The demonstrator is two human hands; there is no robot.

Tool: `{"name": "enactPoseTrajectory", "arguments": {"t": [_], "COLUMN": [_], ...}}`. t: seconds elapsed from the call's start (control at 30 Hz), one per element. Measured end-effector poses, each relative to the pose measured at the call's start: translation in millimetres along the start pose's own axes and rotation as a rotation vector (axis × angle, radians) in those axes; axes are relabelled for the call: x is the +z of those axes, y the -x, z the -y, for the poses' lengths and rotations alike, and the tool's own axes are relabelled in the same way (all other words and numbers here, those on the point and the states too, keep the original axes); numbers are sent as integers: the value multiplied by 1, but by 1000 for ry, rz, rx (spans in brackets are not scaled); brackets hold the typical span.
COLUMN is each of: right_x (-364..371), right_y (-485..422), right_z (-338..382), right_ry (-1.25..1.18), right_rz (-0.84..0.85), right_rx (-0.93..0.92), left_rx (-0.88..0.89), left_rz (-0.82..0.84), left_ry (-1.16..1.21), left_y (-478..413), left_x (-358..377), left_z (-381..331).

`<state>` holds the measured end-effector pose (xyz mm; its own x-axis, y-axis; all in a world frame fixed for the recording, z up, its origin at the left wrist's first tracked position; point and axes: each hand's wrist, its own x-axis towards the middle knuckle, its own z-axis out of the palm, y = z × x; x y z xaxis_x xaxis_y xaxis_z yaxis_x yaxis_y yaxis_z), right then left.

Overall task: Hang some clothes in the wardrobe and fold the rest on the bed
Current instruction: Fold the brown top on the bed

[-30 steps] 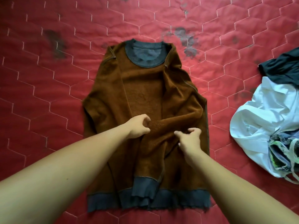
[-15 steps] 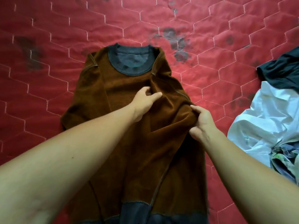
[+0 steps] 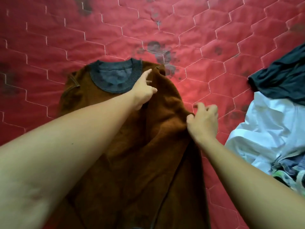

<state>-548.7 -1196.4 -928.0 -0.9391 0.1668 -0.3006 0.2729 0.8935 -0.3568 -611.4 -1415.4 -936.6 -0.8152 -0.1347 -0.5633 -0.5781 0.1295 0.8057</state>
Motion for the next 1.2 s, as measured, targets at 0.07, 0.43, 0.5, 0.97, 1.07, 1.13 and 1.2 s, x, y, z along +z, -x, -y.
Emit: {"name": "enactPoseTrajectory", "arguments": {"t": [0.07, 0.43, 0.5, 0.97, 1.07, 1.13, 1.2], "right_x": [6, 18, 18, 8, 18, 28, 40], "right_y": [2, -75, -79, -99, -94, -84, -59], "right_z": [21, 80, 92, 116, 119, 123, 124], "right_ry": [103, 470, 350, 417, 463, 521, 504], "right_rz": [-68, 441, 331, 57, 19, -19, -47], "right_rx": [-363, -355, -407, -394, -373, -371, -439], "left_rx": [103, 19, -105, -216, -257, -182, 0], "left_rz": [-41, -447, -497, -713, -732, -742, -682], "left_ry": [-153, -1112, -960, -800, -761, -828, -955], "left_y": [3, 51, 53, 48, 48, 53, 67], "left_x": [-6, -135, -160, -254, -257, -250, -231], "left_z": [6, 82, 90, 89, 90, 91, 98]}}
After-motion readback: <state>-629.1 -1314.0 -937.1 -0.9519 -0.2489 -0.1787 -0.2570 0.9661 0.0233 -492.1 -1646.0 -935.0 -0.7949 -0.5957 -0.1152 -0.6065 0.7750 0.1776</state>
